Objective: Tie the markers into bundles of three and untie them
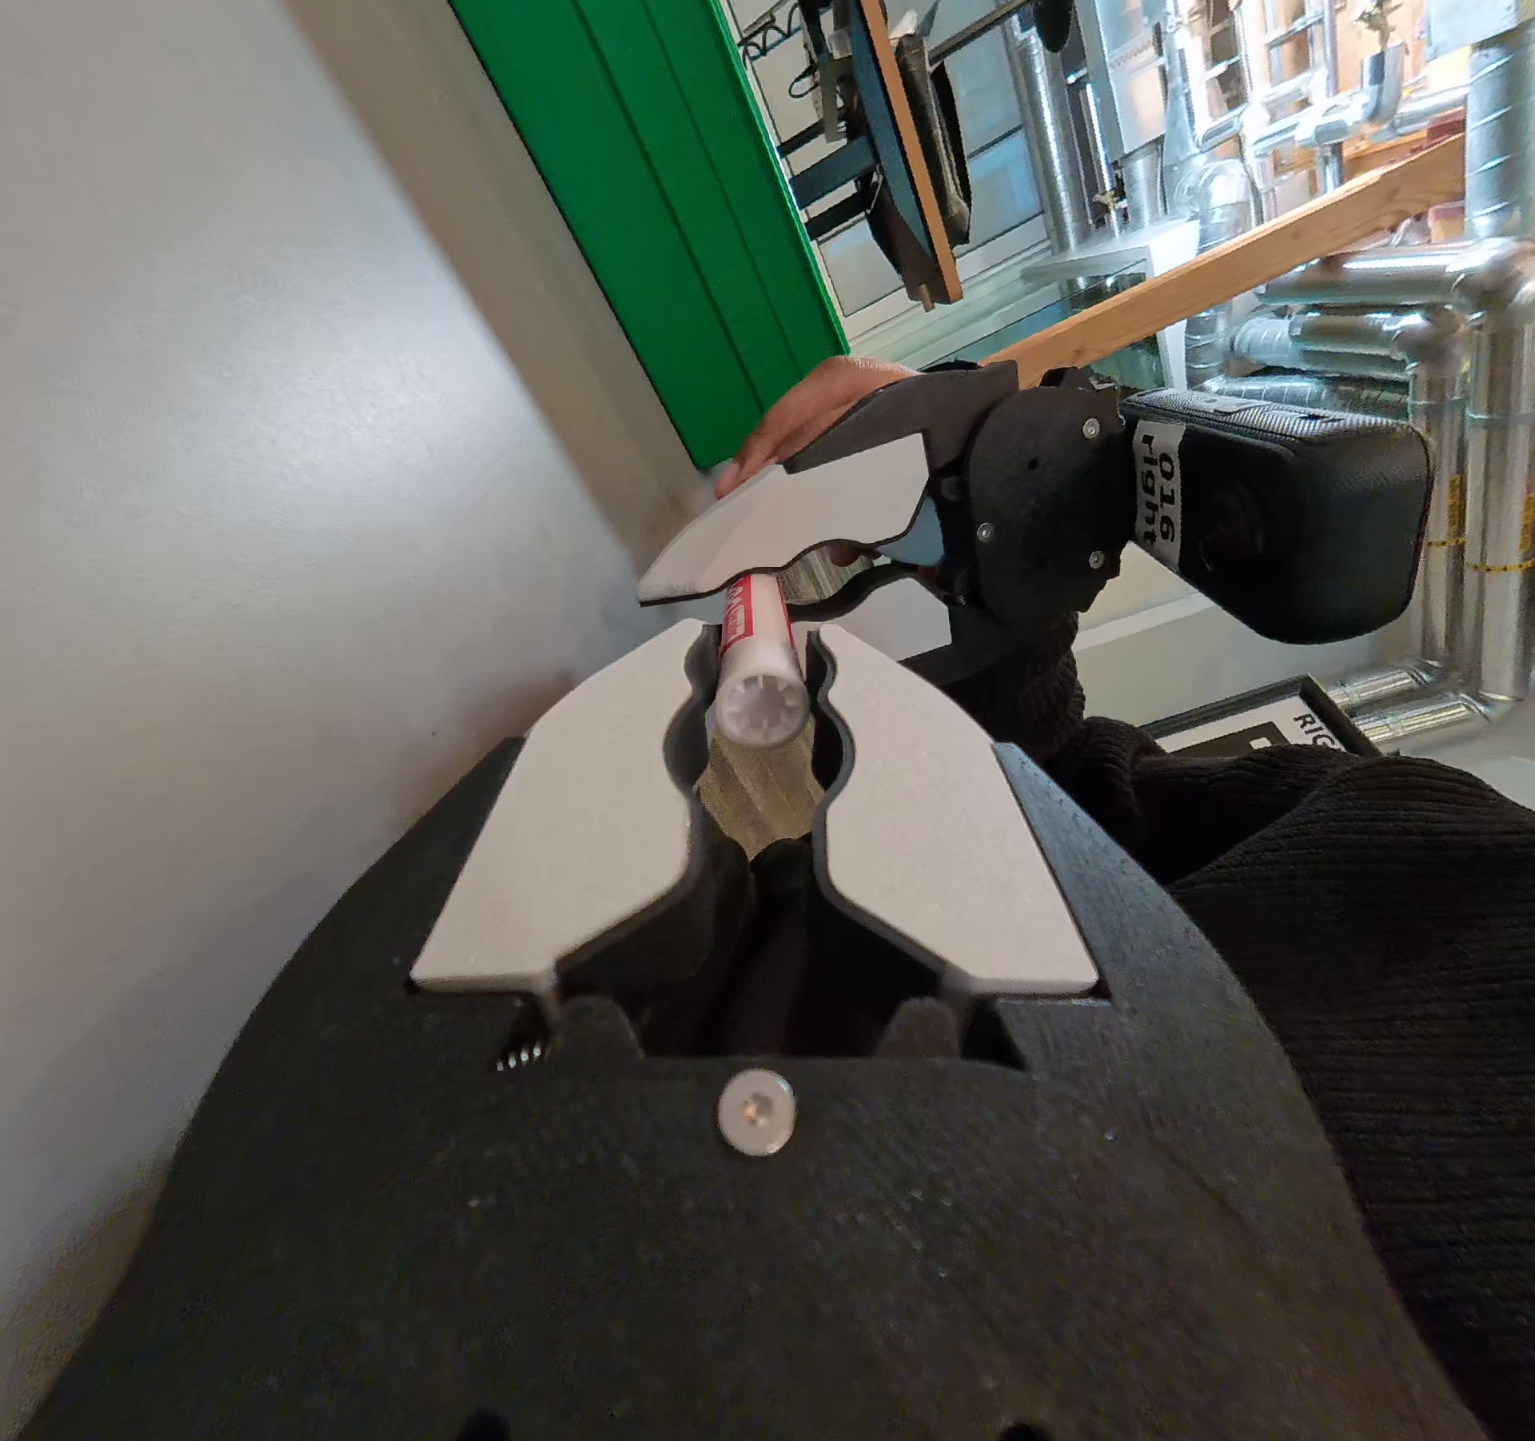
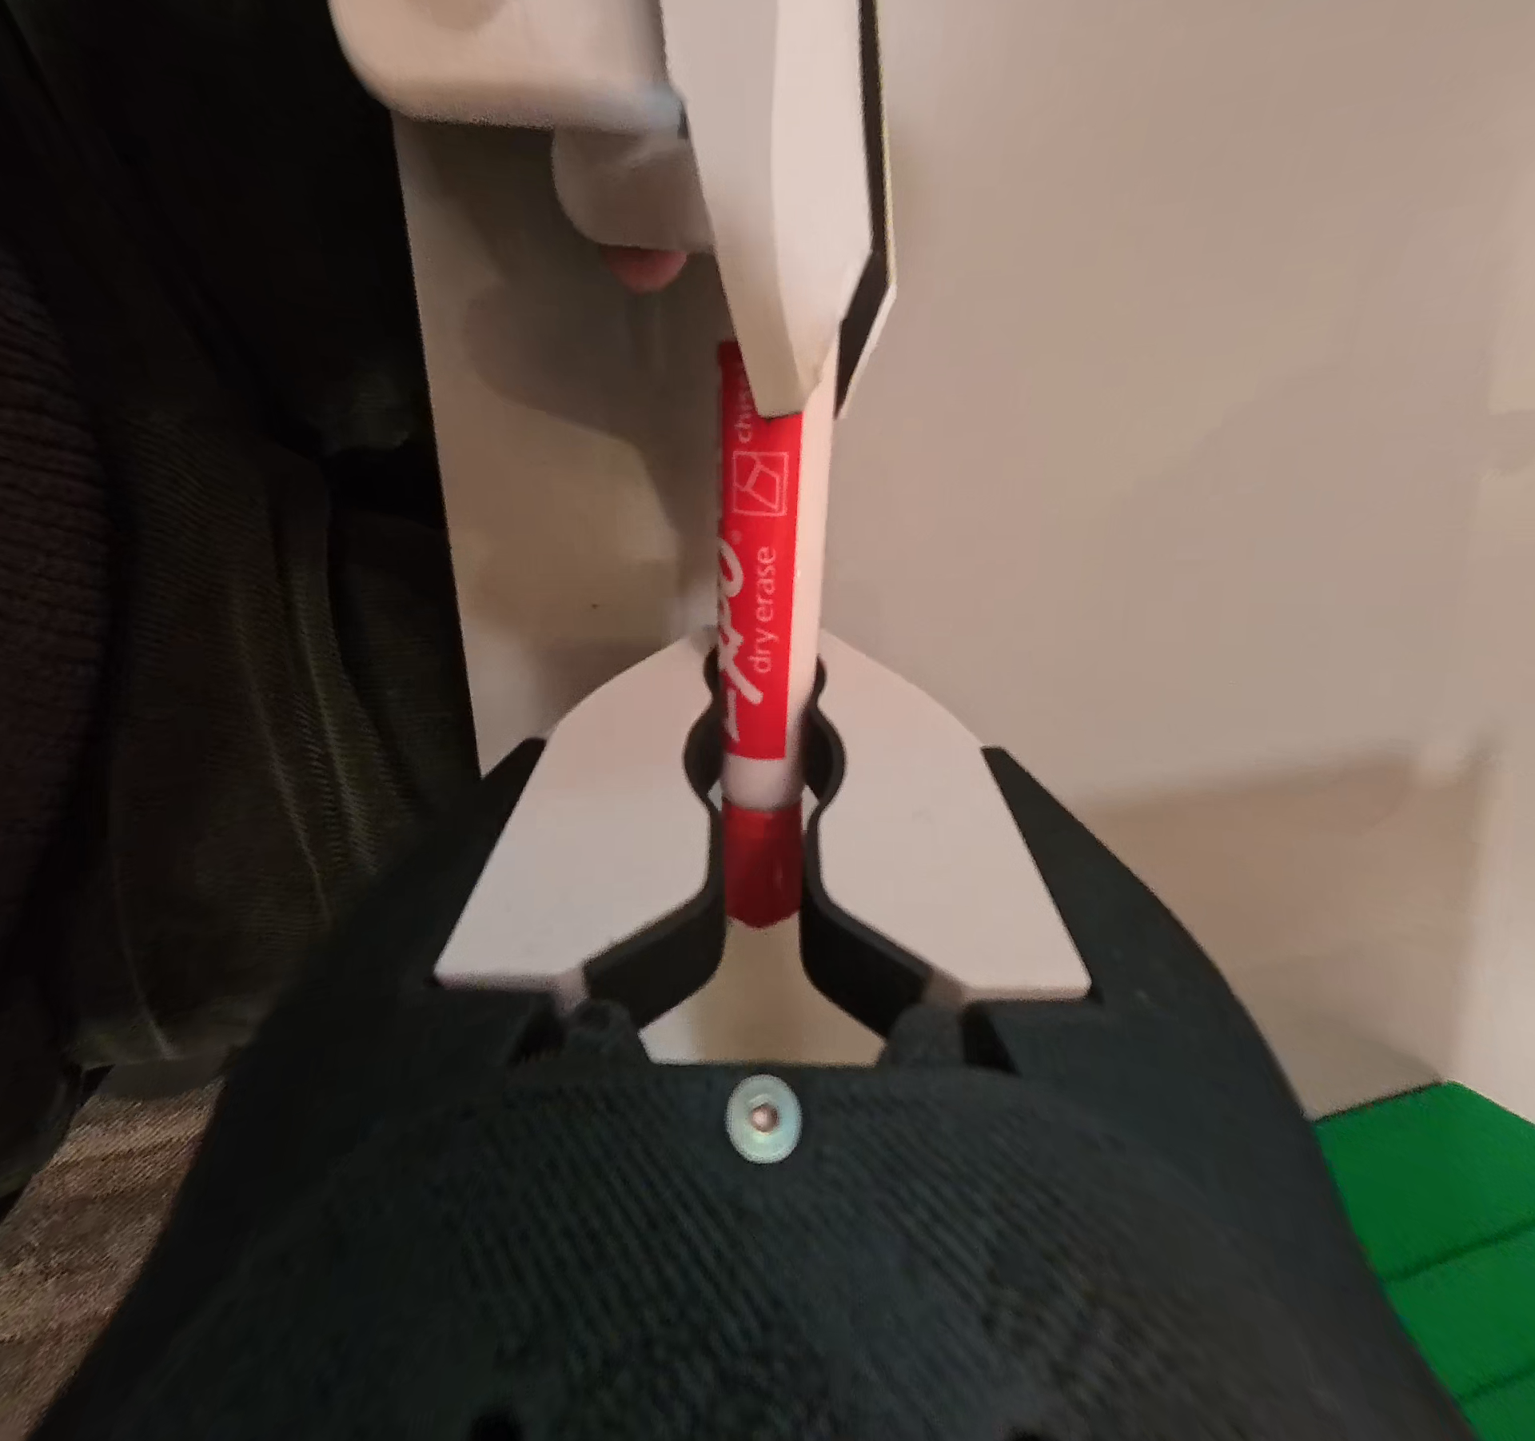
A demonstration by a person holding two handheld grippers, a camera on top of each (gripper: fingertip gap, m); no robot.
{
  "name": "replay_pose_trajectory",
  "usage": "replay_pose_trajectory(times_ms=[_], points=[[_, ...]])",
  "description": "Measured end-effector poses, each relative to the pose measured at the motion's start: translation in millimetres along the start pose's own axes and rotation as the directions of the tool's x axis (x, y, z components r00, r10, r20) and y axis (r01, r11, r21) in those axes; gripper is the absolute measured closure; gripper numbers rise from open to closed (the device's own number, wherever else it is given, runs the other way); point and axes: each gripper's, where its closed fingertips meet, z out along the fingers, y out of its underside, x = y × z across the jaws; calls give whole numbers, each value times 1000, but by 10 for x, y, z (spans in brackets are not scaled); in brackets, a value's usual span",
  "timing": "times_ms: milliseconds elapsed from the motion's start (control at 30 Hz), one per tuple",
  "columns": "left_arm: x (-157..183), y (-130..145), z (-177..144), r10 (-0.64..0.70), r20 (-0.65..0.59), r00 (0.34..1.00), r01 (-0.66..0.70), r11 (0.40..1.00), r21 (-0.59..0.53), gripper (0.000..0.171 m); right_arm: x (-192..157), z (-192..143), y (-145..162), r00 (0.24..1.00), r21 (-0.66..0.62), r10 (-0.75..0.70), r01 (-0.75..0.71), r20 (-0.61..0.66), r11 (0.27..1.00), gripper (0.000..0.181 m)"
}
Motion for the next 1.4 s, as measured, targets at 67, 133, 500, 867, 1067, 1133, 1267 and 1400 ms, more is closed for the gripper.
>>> replay_pose_trajectory(times_ms=[67,133,500,867,1067,1133,1267,1400], points=[[3,-2,6,9,4,1000,-9,1000,5,152,-20,4,14,1000,-19,11,-10,18,1000,166],[10,12,14,16,3,1000,-16,1000,-2,152,-51,-7,31,999,-36,24,-22,46,999,167],[-12,48,29,-10,0,1000,10,1000,-22,137,-39,-178,283,984,-133,137,-122,110,984,166],[11,101,52,-10,-16,1000,9,999,-52,152,-144,-129,189,978,-101,127,-111,168,989,166],[7,123,61,3,-7,1000,-3,998,-63,152,-120,-101,214,984,-100,101,-87,144,991,167],[4,127,63,4,-5,1000,-5,998,-66,152,-121,-93,221,986,-103,91,-77,140,992,167],[9,136,73,10,-3,1000,-11,998,-68,152,-135,-69,250,987,-126,77,-60,138,990,167],[11,157,82,22,2,1000,-22,997,-80,152,-129,-53,273,992,-144,49,-32,118,989,167]])
